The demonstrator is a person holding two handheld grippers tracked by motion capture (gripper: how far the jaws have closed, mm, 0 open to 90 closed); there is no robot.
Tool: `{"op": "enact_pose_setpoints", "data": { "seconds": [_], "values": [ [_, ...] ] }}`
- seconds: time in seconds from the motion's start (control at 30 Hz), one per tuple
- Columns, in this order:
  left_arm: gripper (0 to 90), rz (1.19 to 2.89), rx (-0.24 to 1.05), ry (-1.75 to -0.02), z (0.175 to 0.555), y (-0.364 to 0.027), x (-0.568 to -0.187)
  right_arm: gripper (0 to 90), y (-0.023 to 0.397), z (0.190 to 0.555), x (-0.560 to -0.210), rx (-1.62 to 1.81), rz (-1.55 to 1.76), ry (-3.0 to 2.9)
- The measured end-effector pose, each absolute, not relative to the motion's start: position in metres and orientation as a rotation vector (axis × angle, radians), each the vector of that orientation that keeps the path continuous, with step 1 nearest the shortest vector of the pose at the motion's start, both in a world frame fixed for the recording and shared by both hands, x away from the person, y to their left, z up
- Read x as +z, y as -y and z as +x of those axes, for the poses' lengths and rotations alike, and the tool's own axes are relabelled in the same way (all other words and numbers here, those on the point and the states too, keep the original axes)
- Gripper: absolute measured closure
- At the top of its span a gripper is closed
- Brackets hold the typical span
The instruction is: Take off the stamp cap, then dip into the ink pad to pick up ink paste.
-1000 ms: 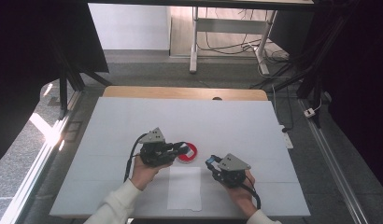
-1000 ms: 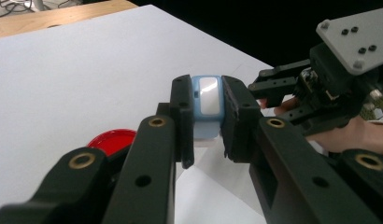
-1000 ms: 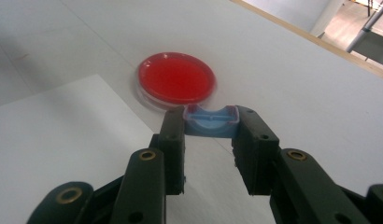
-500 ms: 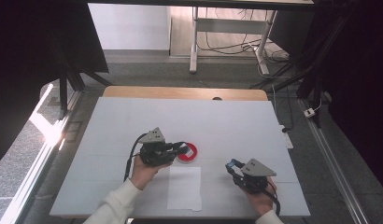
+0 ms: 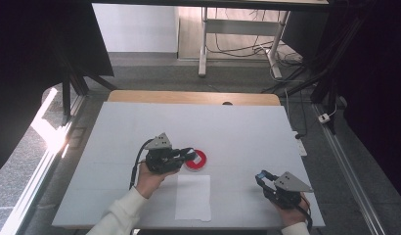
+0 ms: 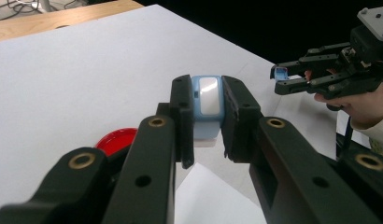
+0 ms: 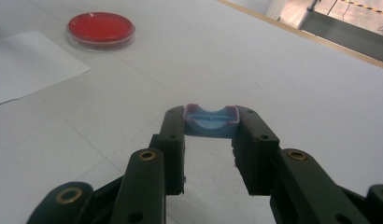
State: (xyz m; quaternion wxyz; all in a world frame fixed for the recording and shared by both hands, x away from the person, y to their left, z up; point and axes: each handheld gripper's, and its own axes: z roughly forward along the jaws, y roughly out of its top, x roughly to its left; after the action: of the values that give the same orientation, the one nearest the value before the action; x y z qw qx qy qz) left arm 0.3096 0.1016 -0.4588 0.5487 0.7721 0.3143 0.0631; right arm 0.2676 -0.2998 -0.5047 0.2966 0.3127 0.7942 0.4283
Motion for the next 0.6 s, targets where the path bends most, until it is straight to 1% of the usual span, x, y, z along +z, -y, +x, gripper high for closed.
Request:
{"op": "enact_pose_setpoints", "data": {
  "seconds": [0.6],
  "values": [
    [75.8, 1.833, 0.191, -0.772, 0.3136, -0.1067, -0.4596, 65.0, 0.2997, 0.275, -0.507, 1.156, 0.845, -2.128]
  ]
}}
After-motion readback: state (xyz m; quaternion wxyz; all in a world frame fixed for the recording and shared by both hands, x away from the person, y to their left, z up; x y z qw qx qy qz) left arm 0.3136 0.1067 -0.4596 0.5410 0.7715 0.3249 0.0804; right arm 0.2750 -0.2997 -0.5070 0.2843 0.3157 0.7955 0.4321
